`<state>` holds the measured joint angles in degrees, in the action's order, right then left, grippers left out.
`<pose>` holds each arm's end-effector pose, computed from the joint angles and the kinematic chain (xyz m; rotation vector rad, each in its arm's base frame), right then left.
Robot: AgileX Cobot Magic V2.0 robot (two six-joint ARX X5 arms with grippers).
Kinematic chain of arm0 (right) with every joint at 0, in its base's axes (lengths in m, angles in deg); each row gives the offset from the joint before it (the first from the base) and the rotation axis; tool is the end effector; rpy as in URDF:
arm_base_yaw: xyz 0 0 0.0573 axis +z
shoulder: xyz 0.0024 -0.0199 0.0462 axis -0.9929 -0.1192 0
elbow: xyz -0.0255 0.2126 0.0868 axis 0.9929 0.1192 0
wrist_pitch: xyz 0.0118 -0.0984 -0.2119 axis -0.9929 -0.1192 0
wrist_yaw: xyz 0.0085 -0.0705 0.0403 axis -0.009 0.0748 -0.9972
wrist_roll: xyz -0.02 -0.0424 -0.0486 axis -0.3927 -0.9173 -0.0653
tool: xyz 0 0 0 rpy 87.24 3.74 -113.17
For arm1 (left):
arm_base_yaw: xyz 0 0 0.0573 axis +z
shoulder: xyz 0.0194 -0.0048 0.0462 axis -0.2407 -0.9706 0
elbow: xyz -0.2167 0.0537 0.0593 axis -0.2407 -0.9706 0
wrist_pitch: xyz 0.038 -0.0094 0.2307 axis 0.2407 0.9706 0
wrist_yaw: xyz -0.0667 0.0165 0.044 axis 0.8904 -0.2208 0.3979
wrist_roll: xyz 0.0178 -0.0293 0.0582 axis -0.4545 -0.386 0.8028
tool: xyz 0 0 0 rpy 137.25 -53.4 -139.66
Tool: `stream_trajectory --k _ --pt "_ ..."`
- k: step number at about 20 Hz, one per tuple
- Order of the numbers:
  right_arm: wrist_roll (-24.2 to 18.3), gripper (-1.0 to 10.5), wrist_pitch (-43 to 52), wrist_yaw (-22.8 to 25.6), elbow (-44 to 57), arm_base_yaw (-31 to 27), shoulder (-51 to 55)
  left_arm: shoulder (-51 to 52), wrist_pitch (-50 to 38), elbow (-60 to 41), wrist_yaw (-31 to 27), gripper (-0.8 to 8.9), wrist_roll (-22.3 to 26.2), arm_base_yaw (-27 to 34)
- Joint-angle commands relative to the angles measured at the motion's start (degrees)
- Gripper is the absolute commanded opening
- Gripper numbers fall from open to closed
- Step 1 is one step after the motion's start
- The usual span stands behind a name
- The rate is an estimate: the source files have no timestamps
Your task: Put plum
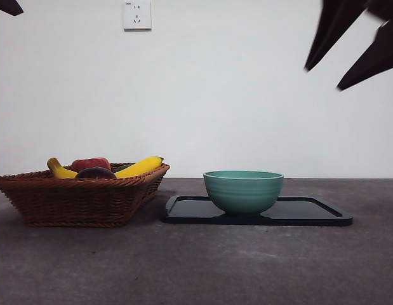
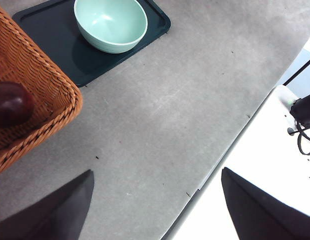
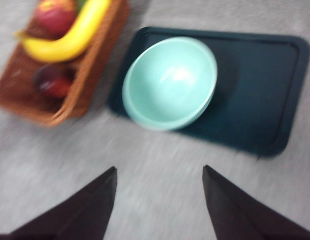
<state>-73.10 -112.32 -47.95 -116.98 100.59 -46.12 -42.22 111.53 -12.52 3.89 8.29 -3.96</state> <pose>0.2313 0.0889 0.2596 0.2643 0.8890 0.4655 0.1552 -0.0786 0.3113 0.0831 0.8381 -0.9261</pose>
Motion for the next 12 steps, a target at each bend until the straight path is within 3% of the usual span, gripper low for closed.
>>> stream_trajectory --k 1,6,12 --pt "-1.8 2.8 0.6 0.3 -5.5 -0.5 -8.7 -0.6 -0.6 1.0 0.2 4.05 0.7 -0.2" --pt "-3.5 2.8 0.7 1.8 -15.2 -0.8 -23.8 -0.6 -0.6 1.0 0.2 4.05 0.7 -0.2" --pt "-3.5 2.8 3.7 2.0 -17.6 -0.7 -34.7 -0.6 -0.6 1.0 0.2 4.05 0.7 -0.2"
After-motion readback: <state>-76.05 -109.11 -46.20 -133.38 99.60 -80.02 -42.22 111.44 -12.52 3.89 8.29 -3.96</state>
